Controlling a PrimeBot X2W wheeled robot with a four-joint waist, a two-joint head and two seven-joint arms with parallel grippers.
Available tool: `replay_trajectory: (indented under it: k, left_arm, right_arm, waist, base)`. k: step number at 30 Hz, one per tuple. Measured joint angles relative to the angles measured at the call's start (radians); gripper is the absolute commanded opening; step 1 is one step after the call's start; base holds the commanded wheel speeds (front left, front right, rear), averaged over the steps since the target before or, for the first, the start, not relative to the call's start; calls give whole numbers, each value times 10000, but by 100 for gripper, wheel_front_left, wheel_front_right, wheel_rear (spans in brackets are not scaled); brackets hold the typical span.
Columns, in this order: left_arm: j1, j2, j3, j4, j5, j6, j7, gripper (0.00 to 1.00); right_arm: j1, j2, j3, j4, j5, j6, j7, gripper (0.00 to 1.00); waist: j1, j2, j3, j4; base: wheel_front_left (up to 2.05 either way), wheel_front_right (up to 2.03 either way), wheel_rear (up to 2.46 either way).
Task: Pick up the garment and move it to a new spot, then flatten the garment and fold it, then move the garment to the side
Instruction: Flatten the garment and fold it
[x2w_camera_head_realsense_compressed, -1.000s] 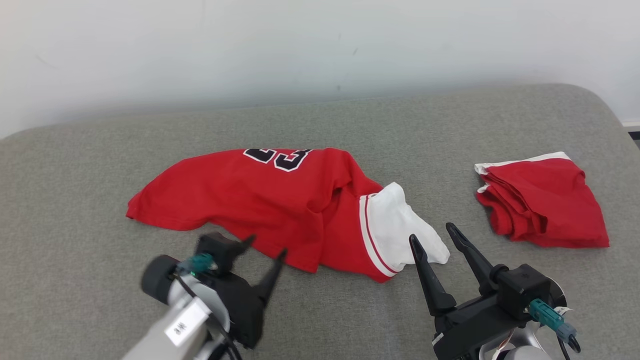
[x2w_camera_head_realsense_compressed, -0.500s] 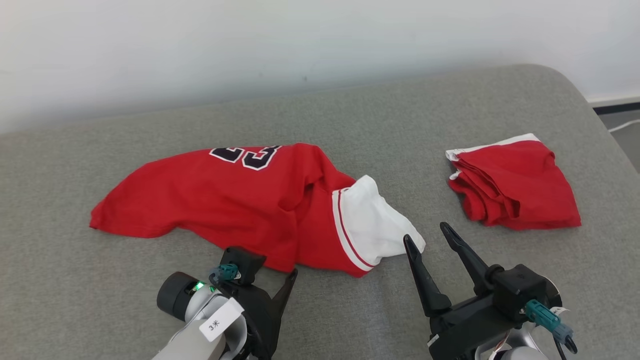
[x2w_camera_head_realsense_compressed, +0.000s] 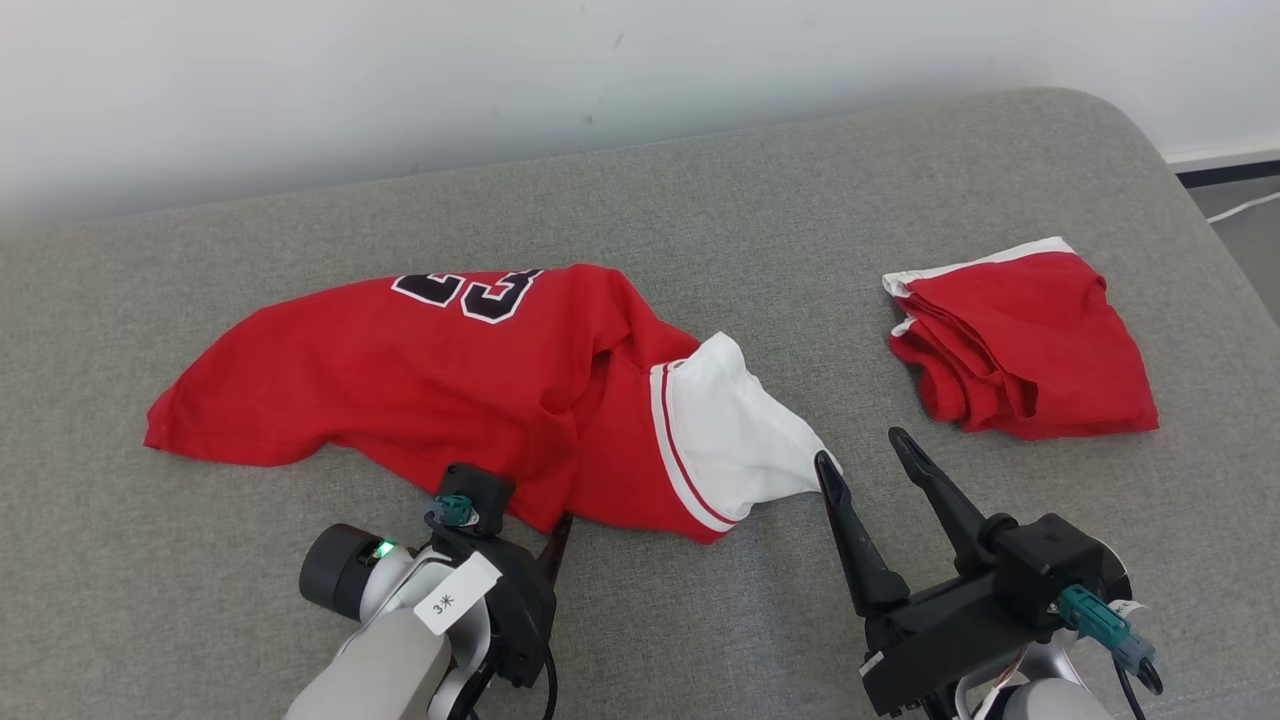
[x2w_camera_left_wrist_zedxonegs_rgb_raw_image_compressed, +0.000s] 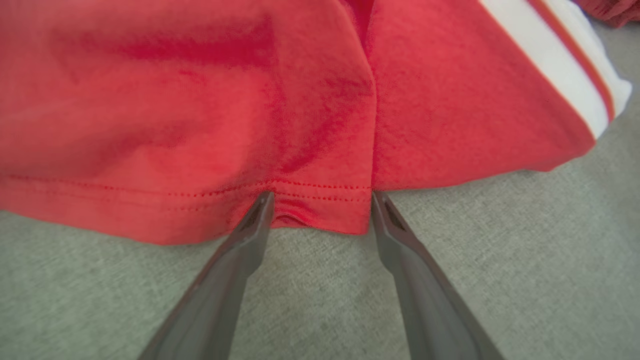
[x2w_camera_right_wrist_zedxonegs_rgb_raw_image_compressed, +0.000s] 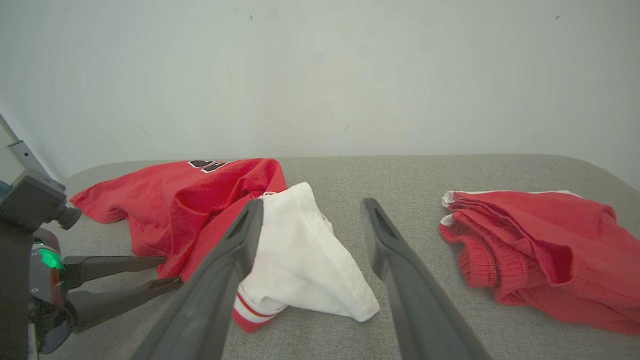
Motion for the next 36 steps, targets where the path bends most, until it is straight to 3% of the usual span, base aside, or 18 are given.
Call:
replay_trajectory:
  k: [1,2,3,11,18,26,36]
  left_arm:
    - [-46,-15,4,67,12,31,19,92]
    - [-73,-21,-10,125,25,36,63,31]
    - [-74,-31,-15,155,25,35,67,0]
    - [-78,6,355,27,-146,33,-372,0]
    - [454,997,1452,-1388,-930,21,-1553,0]
    - [1767,1889,2031,-4322,-1733,-514,-2495,0]
    - [3436,2976,2065,-9077,-1705,-274,-2491,0]
  right_arm:
    - [0,4,0,17,2,2,-2,100]
    - [0,10,0,31,2,2,-4,100]
    - [0,12,-2,40,2,2,-4,100]
    - [11,4,-113,102,2,-12,-88,100]
    - [103,-44,-284,140,4,-105,-171,100]
    - [457,-123,-378,190,15,-176,-213,100]
    - [722,-142,-276,100,17,-190,-178,100]
  waist:
    - [0,-1,6,6]
    - [0,0,11,11]
    - [0,0,12,16]
    - [0,0,-76,139]
    - [-1,-1,-251,408]
    - [-1,0,-602,829]
    - [-2,-1,-1092,1270]
  base:
    - [0,0,0]
    - [0,0,0]
    - [0,0,0]
    - [0,0,0]
    - [0,0,0]
    - [0,0,0]
    - [0,0,0]
